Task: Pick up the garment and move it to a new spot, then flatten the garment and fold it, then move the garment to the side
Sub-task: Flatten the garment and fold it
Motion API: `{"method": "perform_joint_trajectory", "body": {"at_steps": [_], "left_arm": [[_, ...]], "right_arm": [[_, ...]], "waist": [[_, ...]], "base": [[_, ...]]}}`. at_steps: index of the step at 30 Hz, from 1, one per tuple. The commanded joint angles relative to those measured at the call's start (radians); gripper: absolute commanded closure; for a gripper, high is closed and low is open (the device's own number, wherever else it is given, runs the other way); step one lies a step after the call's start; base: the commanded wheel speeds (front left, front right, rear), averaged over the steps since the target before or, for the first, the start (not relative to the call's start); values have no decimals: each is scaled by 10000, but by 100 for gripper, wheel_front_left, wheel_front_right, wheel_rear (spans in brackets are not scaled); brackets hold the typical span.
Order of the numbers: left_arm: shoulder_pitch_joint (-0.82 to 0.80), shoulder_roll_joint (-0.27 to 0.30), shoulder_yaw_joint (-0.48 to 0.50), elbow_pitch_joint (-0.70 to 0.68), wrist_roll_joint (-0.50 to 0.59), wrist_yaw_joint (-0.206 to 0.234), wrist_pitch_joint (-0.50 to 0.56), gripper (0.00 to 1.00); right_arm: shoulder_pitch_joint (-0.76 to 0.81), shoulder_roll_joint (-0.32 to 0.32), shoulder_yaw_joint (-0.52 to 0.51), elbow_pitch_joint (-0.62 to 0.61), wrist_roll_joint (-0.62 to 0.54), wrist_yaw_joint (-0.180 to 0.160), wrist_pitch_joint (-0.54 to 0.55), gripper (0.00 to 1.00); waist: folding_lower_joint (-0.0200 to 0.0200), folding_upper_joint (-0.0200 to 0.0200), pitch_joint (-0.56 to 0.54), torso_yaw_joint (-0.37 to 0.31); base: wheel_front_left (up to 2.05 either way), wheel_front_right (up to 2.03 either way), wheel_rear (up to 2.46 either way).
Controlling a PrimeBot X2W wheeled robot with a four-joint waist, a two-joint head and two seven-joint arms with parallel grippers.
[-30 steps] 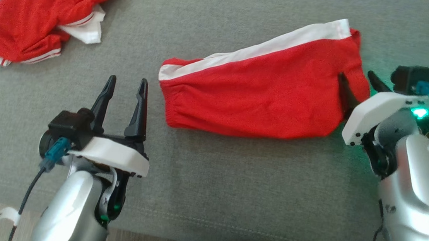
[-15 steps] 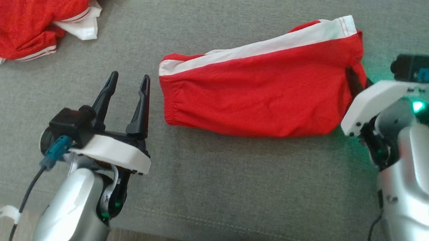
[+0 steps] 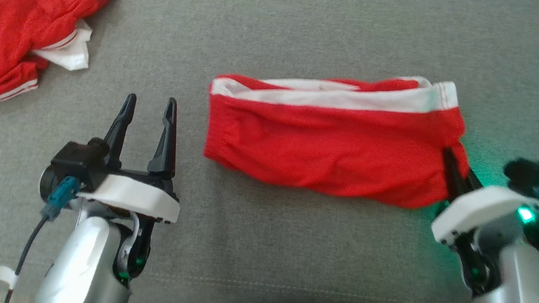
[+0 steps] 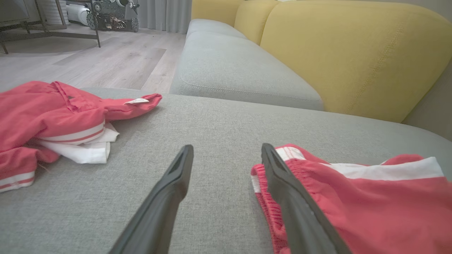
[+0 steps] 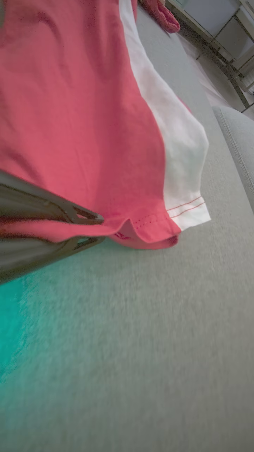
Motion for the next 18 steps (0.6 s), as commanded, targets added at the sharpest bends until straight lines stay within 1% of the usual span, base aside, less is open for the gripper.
{"method": "perform_joint_trajectory", "body": {"at_steps": [1,4,6,13,17,18], "left_arm": [[-83,223,369,-331,101,-63,-60,0],[-45,243,393,-357,119,-30,-60,0],[-21,260,411,-375,113,-21,-60,0],[-21,269,355,-355,82,-46,-60,0],[5,248,345,-320,45,-36,-60,0],[47,246,352,-280,25,-36,-60,0]], "right_arm": [[98,28,71,-491,81,-7,-124,100],[501,34,-93,-902,351,-7,-222,100],[611,36,-218,-1012,321,-7,-233,100],[436,38,-448,-904,251,-7,-276,100],[225,38,-43,-1315,231,-7,-301,100],[116,38,381,-1796,244,-7,-220,100]], "waist": [[0,0,-77,-77],[0,0,-123,-174],[0,0,-136,-217],[0,0,-158,-193],[0,0,-310,-109],[0,0,-442,-75]], "base": [[0,0,0],[0,0,0],[0,0,0],[0,0,0],[0,0,0],[0,0,0]]}}
